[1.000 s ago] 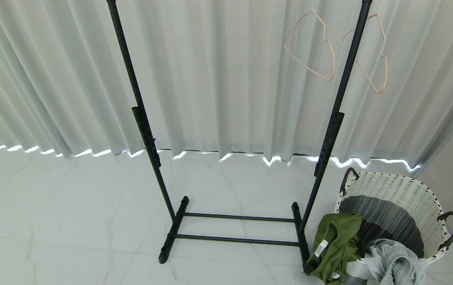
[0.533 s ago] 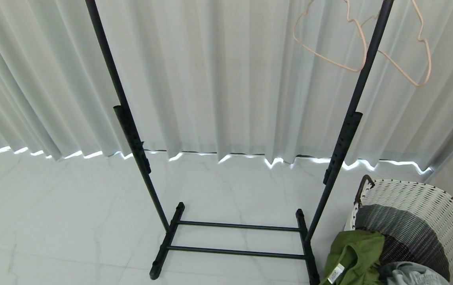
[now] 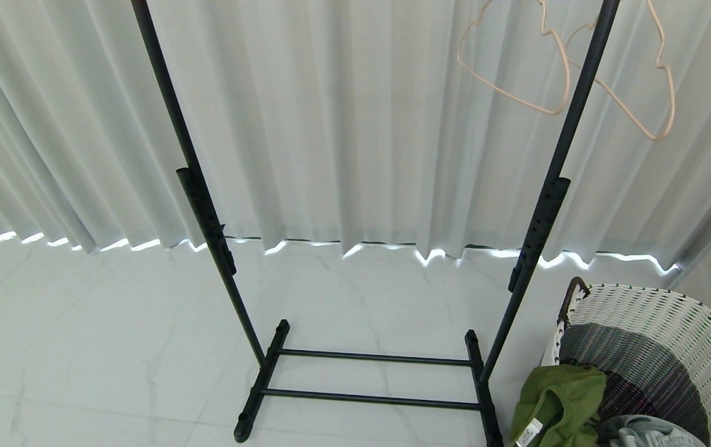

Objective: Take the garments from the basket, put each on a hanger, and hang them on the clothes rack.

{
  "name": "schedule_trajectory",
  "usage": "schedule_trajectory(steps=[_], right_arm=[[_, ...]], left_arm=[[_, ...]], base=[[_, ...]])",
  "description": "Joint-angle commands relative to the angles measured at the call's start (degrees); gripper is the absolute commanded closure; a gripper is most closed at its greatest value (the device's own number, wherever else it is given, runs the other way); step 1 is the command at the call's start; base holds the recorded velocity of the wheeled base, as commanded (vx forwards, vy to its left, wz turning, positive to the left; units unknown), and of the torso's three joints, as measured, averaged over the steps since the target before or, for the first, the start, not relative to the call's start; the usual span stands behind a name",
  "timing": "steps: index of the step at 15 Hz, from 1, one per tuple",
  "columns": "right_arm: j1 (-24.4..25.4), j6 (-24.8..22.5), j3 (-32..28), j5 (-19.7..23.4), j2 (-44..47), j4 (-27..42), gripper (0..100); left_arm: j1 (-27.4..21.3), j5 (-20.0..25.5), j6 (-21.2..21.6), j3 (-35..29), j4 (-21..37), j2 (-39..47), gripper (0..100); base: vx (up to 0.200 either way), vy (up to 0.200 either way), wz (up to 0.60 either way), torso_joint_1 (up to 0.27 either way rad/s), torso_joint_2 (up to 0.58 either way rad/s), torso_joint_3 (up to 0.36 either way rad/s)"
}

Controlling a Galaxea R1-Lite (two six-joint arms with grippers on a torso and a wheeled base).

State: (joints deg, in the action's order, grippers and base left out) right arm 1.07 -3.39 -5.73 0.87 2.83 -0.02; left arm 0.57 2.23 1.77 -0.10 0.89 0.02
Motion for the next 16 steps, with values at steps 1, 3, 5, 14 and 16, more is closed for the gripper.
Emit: schedule_trajectory(steps=[1,3,5,14,16], right_arm=[[2.71,-9.88,-9.91,-0.07,18.18,0.9,0],[0.25,-20.34,-10.97,-4.29,28.64,0.82,0],[0.16,-25.97,-11.15,-4.29,36.55,0.73,0],[-4.32,-52.33,-8.86,-4.64,67.57,-0.94,0],[-4.32,-53.21,-7.1,-4.73,70.65,-5.25,0]], left_arm=[[-0.05,0.05,0.25,0.01,-0.01,-0.02,0],[-0.05,0.05,0.17,0.01,-0.01,-0.02,0],[0.04,0.23,1.57,0.01,-0.01,-0.02,0],[0.04,0.23,2.19,0.01,-0.01,-0.02,0],[-0.05,0.23,2.36,0.01,-0.01,-0.02,0]], base=[[0.0,0.0,0.0,0.0,0.0,0.0],[0.0,0.0,0.0,0.0,0.0,0.0],[0.0,0.0,0.0,0.0,0.0,0.0],[0.0,0.0,0.0,0.0,0.0,0.0],[0.0,0.0,0.0,0.0,0.0,0.0]])
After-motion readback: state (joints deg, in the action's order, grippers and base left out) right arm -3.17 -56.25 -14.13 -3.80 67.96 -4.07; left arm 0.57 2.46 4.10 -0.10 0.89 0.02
